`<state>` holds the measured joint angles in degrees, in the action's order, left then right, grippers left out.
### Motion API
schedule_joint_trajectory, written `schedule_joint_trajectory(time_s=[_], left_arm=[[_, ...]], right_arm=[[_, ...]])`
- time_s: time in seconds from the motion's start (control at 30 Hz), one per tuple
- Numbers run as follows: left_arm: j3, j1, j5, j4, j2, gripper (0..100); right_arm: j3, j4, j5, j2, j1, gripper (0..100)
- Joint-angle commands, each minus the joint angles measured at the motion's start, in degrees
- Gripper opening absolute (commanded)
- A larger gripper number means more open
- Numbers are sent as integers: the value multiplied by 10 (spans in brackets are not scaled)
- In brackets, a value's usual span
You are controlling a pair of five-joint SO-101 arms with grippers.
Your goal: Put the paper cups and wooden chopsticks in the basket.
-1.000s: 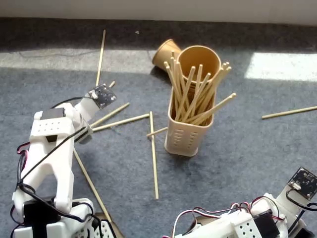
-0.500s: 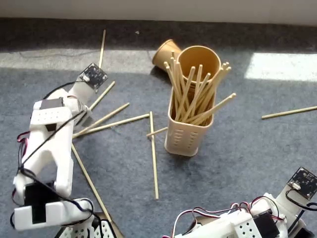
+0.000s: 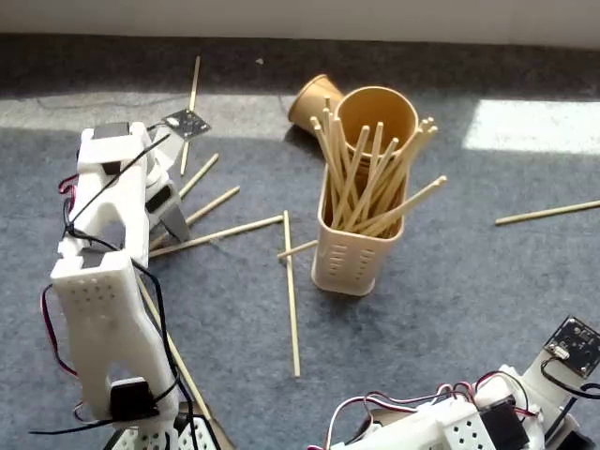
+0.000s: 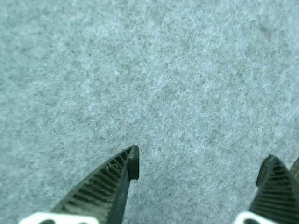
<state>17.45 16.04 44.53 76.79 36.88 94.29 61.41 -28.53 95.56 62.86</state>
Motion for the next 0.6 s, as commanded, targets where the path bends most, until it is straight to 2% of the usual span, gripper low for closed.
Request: schedule_joint_trajectory(time_s=[0.0,0.17,0.43,0.57], left_arm=[[167,-2,12,105,51,322],[258,4,11,119,134,305],[367,-32,12,136,260,8],[436,-33,11,177,270,3]], right_arm=[[0,5,4,5,-10,382],[0,4,5,5,-10,382],[0,4,4,5,-10,382],[0,4,4,5,-10,382]])
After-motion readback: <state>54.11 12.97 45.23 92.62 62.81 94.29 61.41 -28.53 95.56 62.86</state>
